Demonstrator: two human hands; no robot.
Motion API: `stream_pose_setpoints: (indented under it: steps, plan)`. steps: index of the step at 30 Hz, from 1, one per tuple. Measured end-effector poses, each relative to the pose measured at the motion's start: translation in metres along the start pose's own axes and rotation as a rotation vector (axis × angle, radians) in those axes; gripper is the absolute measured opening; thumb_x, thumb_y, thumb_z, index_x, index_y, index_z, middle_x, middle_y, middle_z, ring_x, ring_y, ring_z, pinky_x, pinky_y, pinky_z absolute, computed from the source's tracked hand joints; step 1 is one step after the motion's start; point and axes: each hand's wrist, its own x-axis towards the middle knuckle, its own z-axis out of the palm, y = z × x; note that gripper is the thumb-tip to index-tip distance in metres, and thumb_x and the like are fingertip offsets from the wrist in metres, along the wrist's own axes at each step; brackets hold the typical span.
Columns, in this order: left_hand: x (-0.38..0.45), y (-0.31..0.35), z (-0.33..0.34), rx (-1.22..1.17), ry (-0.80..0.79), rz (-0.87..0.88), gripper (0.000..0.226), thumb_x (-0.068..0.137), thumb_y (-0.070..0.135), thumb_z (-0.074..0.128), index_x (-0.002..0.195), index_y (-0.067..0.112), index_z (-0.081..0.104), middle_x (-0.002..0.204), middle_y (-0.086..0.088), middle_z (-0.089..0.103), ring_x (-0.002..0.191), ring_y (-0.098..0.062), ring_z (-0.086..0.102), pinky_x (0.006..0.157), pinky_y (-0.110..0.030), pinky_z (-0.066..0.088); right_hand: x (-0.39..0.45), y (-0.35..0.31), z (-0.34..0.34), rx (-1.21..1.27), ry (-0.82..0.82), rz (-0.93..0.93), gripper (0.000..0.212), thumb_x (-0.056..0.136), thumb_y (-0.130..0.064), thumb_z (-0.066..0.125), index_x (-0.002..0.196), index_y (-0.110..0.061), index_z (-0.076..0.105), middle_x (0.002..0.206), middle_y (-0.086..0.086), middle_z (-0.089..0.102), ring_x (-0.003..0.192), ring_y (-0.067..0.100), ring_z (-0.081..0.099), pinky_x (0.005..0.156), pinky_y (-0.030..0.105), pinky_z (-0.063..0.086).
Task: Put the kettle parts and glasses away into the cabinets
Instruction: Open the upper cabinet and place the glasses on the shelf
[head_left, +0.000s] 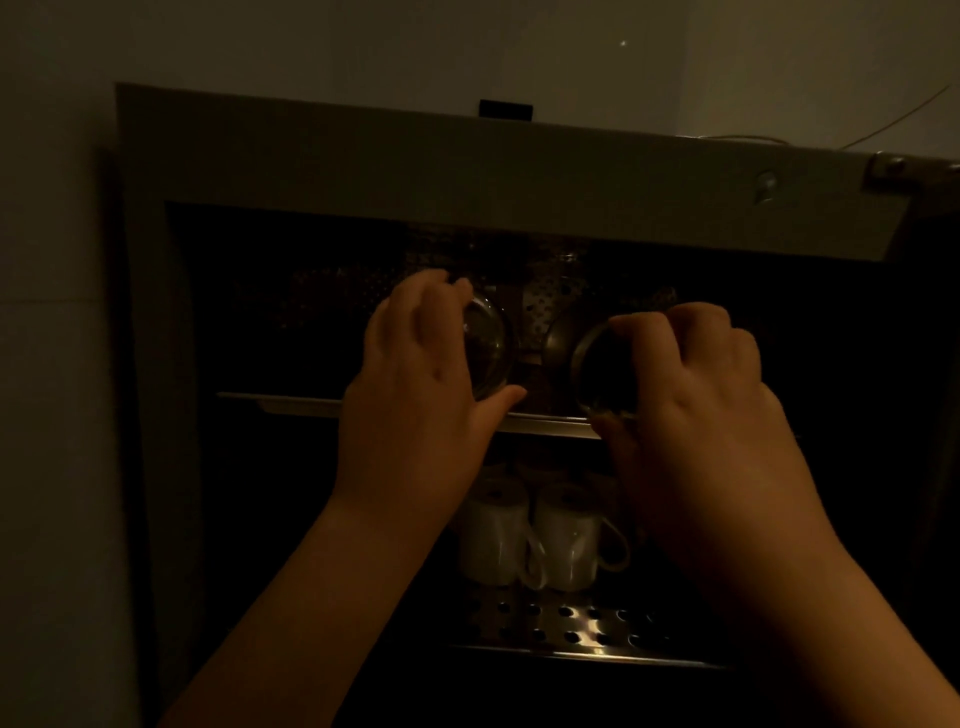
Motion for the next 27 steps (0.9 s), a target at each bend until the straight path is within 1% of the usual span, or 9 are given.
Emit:
stream_pose_setpoints:
  steps: [3,7,10,14,17,19,22,24,27]
  plan:
    - [0.001,-0.003,0.002,0.005,-0.002,0.004,0.075,0.064,0.042,0.077,0.123,0.01,0.045,0.132,-0.013,0.043,0.116,-0.028,0.052,0.082,-0.023,0.042,0.004,0.003,0.0,0.061,0.02,0.02,0.074,0.074,-0.029,0.074,0.134,-0.019,0.032,0.127,0.01,0.04,0.11,0.028,0.042,0.075,0.035,0.039]
    - [0.004,-0.007,0.004,0.01,0.003,0.02,0.078,0.063,0.041,0.08,0.126,0.01,0.047,0.129,-0.016,0.039,0.111,-0.024,0.052,0.081,-0.02,0.043,0.004,0.006,0.007,0.213,0.111,0.079,0.076,0.063,-0.023,0.083,0.12,-0.014,0.034,0.113,0.013,0.051,0.097,0.032,0.054,0.066,0.033,0.04]
    - [0.005,-0.009,0.005,-0.01,0.003,0.01,0.08,0.064,0.04,0.081,0.131,0.01,0.048,0.127,-0.016,0.039,0.11,-0.023,0.051,0.082,-0.021,0.043,0.004,0.009,0.009,0.251,0.139,0.068,0.073,0.063,-0.026,0.082,0.121,-0.01,0.04,0.119,0.01,0.045,0.1,0.028,0.054,0.068,0.035,0.046]
    - [0.006,-0.011,0.007,-0.038,0.018,0.007,0.079,0.067,0.04,0.079,0.133,0.009,0.048,0.127,-0.015,0.041,0.105,-0.006,0.039,0.084,-0.021,0.041,0.006,0.008,0.009,0.248,0.162,0.064,0.074,0.07,-0.034,0.073,0.131,-0.014,0.038,0.131,0.01,0.037,0.101,0.027,0.056,0.069,0.042,0.054]
    - [0.007,-0.012,0.008,-0.036,-0.006,0.003,0.079,0.07,0.045,0.071,0.136,0.01,0.047,0.128,-0.016,0.042,0.113,-0.02,0.049,0.086,-0.024,0.041,0.01,0.009,0.01,0.252,0.167,0.065,0.076,0.074,-0.037,0.07,0.138,-0.018,0.035,0.134,0.009,0.035,0.103,0.026,0.055,0.072,0.043,0.054]
    - [0.007,-0.014,0.011,-0.028,-0.015,0.009,0.079,0.071,0.045,0.071,0.137,0.01,0.046,0.128,-0.016,0.043,0.115,-0.026,0.051,0.086,-0.025,0.041,0.012,0.009,0.012,0.264,0.173,0.067,0.075,0.075,-0.037,0.07,0.139,-0.018,0.035,0.133,0.009,0.038,0.106,0.026,0.054,0.074,0.043,0.052]
    - [0.008,-0.017,0.013,-0.049,-0.029,0.003,0.078,0.072,0.043,0.073,0.137,0.01,0.046,0.129,-0.014,0.044,0.116,-0.028,0.052,0.086,-0.026,0.041,0.014,0.01,0.017,0.317,0.211,0.088,0.075,0.074,-0.035,0.072,0.136,-0.015,0.036,0.132,0.008,0.045,0.111,0.025,0.053,0.077,0.036,0.047]
    - [0.009,-0.017,0.014,-0.066,-0.037,0.004,0.075,0.071,0.046,0.071,0.133,0.01,0.049,0.127,-0.011,0.045,0.113,-0.025,0.053,0.083,-0.023,0.041,0.015,0.01,0.019,0.336,0.232,0.089,0.07,0.073,-0.035,0.073,0.13,-0.014,0.039,0.127,0.006,0.049,0.109,0.023,0.054,0.074,0.032,0.043]
    - [0.01,-0.018,0.017,-0.05,-0.03,0.005,0.066,0.069,0.049,0.066,0.12,0.01,0.054,0.119,-0.008,0.049,0.105,-0.022,0.056,0.073,-0.019,0.039,0.016,0.01,0.023,0.32,0.24,0.084,0.063,0.075,-0.035,0.07,0.127,-0.013,0.043,0.127,0.007,0.05,0.11,0.025,0.054,0.076,0.035,0.045]
